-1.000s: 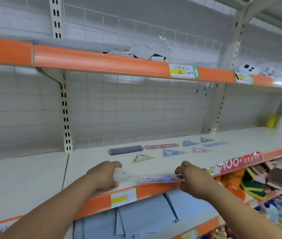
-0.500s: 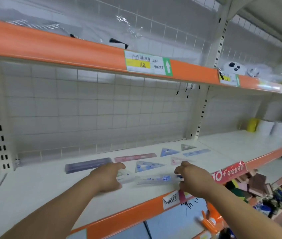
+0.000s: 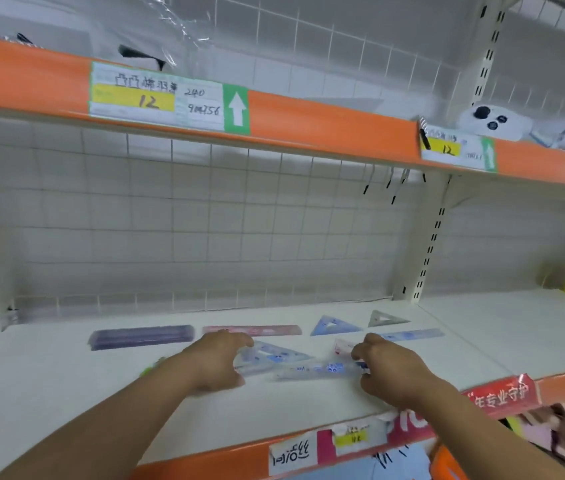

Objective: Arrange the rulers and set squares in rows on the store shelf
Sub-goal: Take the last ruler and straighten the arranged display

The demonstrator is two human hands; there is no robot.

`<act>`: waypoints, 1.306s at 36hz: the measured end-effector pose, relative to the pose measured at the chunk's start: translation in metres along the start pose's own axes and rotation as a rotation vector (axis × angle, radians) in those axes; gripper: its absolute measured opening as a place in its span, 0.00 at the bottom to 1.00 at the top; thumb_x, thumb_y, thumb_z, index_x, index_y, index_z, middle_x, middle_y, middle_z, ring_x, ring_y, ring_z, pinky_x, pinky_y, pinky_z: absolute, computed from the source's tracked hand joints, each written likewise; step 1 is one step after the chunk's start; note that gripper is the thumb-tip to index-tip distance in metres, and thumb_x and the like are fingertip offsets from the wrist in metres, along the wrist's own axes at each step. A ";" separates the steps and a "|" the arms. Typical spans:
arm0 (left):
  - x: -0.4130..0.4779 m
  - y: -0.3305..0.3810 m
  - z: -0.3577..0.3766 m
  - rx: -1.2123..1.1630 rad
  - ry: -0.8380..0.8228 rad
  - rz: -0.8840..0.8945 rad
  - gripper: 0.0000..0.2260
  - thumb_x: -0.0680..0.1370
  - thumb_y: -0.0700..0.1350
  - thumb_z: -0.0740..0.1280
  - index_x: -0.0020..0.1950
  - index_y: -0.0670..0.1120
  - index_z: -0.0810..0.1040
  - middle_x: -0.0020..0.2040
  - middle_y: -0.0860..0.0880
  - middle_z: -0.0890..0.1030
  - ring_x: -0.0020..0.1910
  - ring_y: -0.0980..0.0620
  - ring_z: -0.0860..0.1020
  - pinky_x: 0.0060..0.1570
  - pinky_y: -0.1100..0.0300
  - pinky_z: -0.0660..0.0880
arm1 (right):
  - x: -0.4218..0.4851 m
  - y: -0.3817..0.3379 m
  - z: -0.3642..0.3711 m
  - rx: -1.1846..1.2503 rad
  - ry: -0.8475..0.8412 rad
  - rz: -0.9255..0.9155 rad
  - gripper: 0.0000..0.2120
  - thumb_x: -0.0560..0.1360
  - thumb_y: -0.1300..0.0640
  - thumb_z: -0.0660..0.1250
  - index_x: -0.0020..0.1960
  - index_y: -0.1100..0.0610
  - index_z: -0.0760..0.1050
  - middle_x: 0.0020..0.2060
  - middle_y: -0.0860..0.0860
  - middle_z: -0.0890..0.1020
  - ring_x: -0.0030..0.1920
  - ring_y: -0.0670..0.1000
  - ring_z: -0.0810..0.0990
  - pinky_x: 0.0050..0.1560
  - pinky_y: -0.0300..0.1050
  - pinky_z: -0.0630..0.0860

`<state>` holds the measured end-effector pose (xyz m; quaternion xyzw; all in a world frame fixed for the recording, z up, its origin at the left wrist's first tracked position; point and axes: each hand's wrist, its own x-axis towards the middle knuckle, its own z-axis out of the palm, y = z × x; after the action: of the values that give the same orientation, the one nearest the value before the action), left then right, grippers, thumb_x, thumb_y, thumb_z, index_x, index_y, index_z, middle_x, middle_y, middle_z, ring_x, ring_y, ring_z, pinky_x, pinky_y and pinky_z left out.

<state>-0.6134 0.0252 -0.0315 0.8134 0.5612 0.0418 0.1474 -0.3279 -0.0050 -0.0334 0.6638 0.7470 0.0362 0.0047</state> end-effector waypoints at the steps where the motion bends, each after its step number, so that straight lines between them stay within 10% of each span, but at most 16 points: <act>1: 0.002 0.004 0.004 -0.005 -0.006 -0.016 0.30 0.74 0.49 0.69 0.75 0.55 0.62 0.72 0.51 0.66 0.69 0.51 0.67 0.64 0.62 0.67 | 0.003 0.009 0.001 0.000 -0.007 -0.017 0.18 0.74 0.59 0.59 0.64 0.52 0.73 0.58 0.51 0.72 0.56 0.52 0.76 0.43 0.41 0.69; 25: 0.027 0.133 0.053 0.111 -0.142 -0.279 0.31 0.76 0.53 0.67 0.76 0.55 0.59 0.73 0.45 0.65 0.70 0.47 0.66 0.68 0.59 0.63 | 0.023 0.165 0.018 0.090 -0.248 -0.283 0.12 0.75 0.62 0.58 0.44 0.44 0.68 0.40 0.43 0.64 0.46 0.51 0.71 0.34 0.35 0.61; 36: 0.027 0.128 0.052 0.111 -0.143 -0.312 0.37 0.74 0.55 0.69 0.77 0.55 0.55 0.73 0.46 0.62 0.70 0.46 0.67 0.69 0.56 0.64 | 0.026 0.174 0.025 0.158 -0.270 -0.263 0.21 0.77 0.52 0.65 0.69 0.47 0.69 0.58 0.45 0.70 0.59 0.48 0.73 0.57 0.40 0.69; 47: -0.012 0.096 0.035 0.140 -0.183 -0.507 0.24 0.72 0.58 0.70 0.63 0.50 0.68 0.62 0.50 0.72 0.57 0.51 0.73 0.57 0.58 0.71 | 0.035 0.174 0.027 0.216 -0.274 -0.266 0.09 0.75 0.53 0.67 0.47 0.42 0.68 0.48 0.42 0.70 0.50 0.46 0.72 0.54 0.38 0.70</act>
<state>-0.5233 -0.0240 -0.0364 0.6558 0.7326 -0.1089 0.1464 -0.1579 0.0513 -0.0486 0.5549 0.8198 -0.1354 0.0398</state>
